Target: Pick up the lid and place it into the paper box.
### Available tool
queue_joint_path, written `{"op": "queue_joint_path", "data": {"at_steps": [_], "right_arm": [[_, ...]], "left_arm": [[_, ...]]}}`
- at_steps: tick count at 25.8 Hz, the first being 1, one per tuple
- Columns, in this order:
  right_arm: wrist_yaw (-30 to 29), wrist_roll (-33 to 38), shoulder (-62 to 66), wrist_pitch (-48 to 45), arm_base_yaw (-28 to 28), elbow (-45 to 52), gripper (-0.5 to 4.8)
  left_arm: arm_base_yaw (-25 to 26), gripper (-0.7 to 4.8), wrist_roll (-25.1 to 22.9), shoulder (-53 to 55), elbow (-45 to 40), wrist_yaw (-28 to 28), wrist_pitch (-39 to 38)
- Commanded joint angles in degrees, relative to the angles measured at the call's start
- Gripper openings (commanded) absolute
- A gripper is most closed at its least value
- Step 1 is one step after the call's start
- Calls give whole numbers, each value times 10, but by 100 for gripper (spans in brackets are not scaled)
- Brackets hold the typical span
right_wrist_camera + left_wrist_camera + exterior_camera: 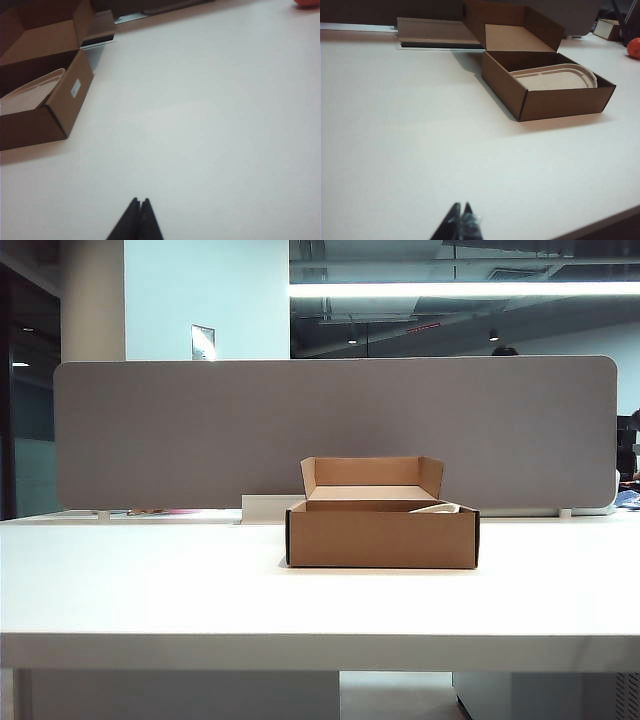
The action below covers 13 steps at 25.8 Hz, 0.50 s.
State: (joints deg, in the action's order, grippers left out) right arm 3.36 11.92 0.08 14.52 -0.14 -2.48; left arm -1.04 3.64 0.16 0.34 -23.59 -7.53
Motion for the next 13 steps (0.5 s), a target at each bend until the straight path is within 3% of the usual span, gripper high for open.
{"op": "queue_joint_path", "data": {"at_steps": [1, 13], "right_arm": [[13, -14, -1, -11, 0, 7, -8], [27, -34, 2, -18, 0, 13, -8]], "left_arm": [[0, -5, -4, 1, 1, 14, -9], [0, -5, -4, 1, 1, 50, -10]]}}
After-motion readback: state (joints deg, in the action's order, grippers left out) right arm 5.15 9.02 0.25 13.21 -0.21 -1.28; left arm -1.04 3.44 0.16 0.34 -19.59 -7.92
